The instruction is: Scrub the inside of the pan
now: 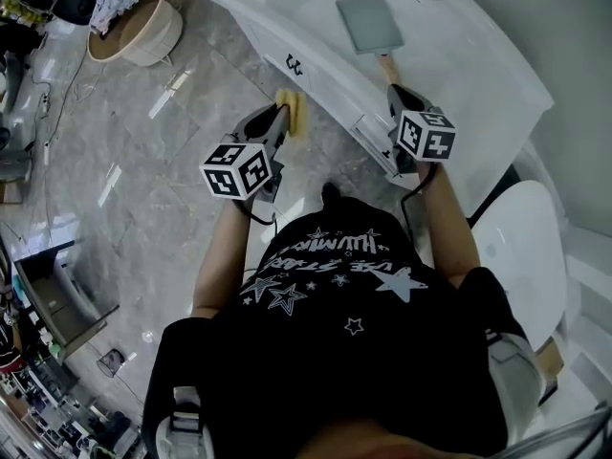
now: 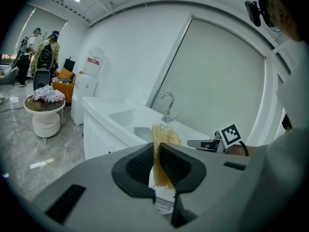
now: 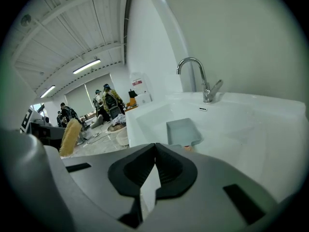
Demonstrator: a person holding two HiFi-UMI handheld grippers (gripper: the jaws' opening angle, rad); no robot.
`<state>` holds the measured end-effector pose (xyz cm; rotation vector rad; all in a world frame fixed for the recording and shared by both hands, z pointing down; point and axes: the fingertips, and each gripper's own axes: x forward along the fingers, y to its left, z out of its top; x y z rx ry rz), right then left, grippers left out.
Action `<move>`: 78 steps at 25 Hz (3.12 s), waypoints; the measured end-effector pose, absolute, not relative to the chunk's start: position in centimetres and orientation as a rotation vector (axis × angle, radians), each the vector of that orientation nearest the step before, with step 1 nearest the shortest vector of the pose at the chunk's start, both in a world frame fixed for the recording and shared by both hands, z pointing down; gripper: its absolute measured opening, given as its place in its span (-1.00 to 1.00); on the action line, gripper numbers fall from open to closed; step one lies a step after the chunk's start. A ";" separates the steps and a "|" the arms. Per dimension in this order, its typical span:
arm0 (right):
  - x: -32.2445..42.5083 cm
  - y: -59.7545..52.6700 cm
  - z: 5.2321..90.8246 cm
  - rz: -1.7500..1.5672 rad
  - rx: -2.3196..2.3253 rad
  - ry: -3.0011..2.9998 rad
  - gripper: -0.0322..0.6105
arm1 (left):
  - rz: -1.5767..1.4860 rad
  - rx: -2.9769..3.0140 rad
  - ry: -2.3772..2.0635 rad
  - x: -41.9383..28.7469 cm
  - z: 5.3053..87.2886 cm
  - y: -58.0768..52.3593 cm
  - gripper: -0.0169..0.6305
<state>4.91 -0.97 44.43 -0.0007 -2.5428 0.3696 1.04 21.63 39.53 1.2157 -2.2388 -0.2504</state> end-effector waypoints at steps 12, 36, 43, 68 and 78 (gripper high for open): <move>3.0 -4.6 45.8 0.428 0.055 -2.516 -0.88 | -0.200 1.265 -2.208 -2.5 39.7 17.3 -0.82; 0.9 -10.6 48.8 0.639 0.501 -2.377 -0.87 | 0.048 1.809 -1.774 -14.9 40.5 0.9 -0.82; 0.8 -10.4 51.3 0.674 0.552 -2.295 -0.44 | 0.171 1.918 -1.592 -15.8 42.4 -2.6 -0.82; -0.9 -10.0 58.8 0.429 0.439 -1.959 -0.26 | 0.476 2.045 -1.163 -17.0 51.4 -9.7 -0.82; -1.7 -10.2 61.3 0.374 0.333 -1.850 -0.28 | 0.572 1.988 -1.090 -16.8 55.2 -11.0 -0.82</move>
